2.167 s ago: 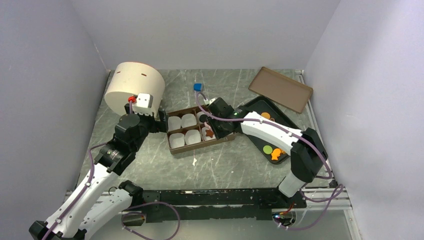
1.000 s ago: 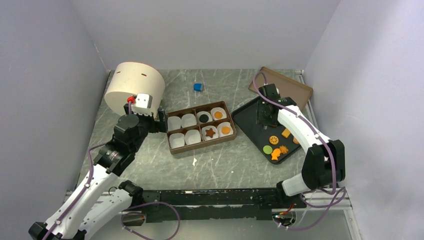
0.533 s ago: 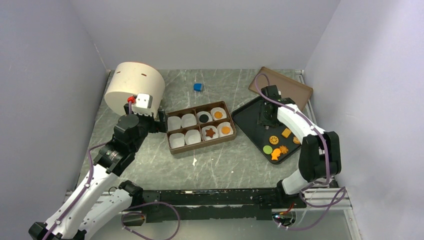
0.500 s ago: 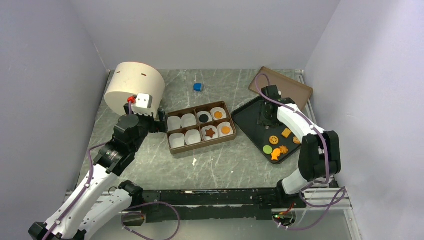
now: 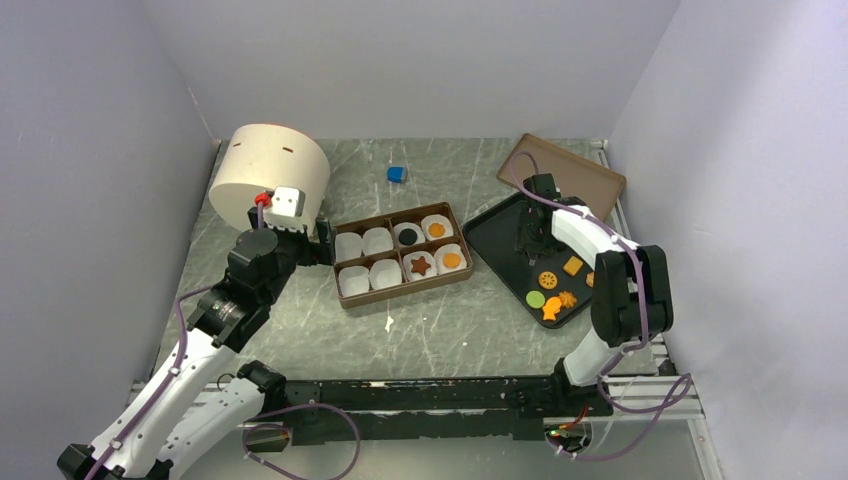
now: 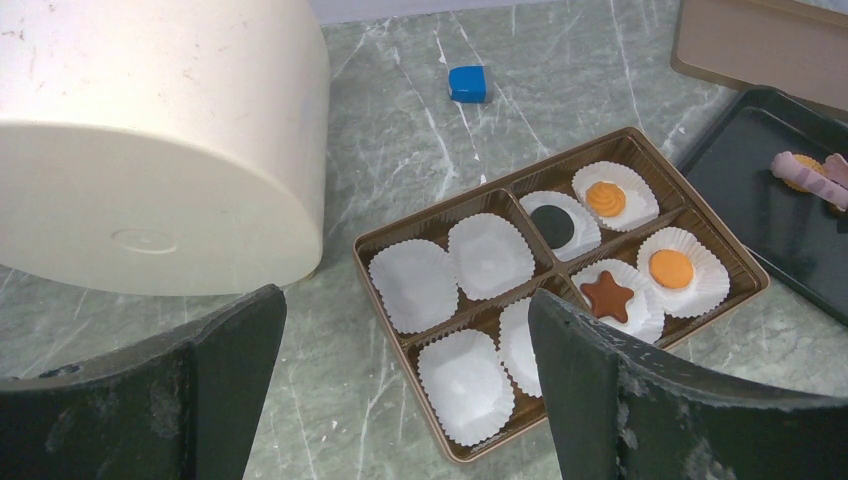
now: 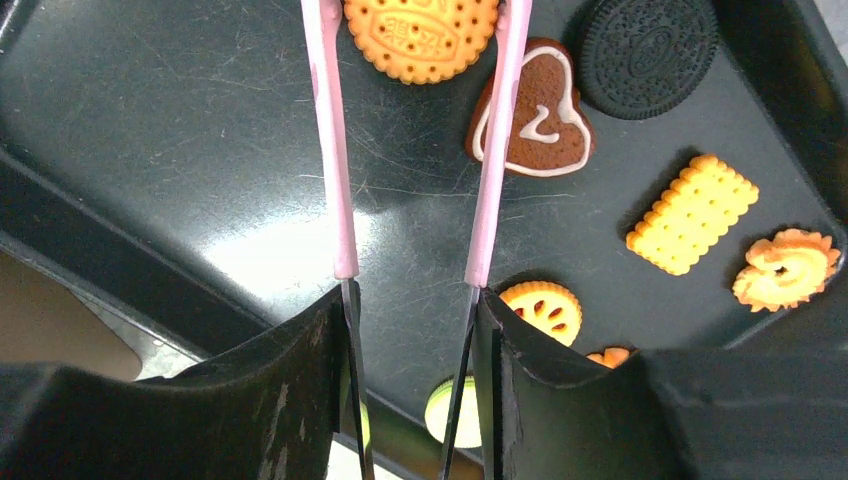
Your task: Pack the cookies
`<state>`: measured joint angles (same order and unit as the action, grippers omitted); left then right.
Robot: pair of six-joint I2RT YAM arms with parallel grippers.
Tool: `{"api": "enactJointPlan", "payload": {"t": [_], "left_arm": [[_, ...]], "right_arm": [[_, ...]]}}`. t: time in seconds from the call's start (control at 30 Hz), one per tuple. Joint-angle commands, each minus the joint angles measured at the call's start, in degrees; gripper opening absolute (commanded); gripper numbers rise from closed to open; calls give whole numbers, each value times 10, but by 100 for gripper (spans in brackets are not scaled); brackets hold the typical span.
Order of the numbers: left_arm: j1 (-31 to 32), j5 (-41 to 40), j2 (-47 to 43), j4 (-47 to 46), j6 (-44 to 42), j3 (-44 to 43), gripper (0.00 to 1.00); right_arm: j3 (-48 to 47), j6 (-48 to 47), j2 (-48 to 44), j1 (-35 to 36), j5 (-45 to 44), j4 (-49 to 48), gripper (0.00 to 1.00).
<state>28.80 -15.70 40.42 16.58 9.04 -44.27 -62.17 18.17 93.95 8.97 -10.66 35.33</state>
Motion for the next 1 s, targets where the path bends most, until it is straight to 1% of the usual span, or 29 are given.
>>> {"api": "enactJointPlan", "payload": {"t": [0.0, 0.17, 0.37, 0.6, 0.77, 0.97], "left_arm": [[1, 9, -4, -28, -14, -1, 96], [1, 9, -4, -27, -14, -1, 96], [1, 11, -3, -28, -15, -1, 96], [1, 9, -3, -28, -15, -1, 96], [1, 9, -2, -28, -16, -2, 96], [1, 5, -1, -26, -16, -3, 96]], "right_arm": [[-3, -12, 6, -3, 12, -20, 46], [-9, -13, 4, -3, 21, -16, 41], [-14, -12, -27, -2, 30, -13, 34], [-22, -17, -58, 13, 30, -8, 29], [-38, -27, -74, 45, 23, -5, 26], [-72, -34, -77, 114, -1, 6, 25]]}}
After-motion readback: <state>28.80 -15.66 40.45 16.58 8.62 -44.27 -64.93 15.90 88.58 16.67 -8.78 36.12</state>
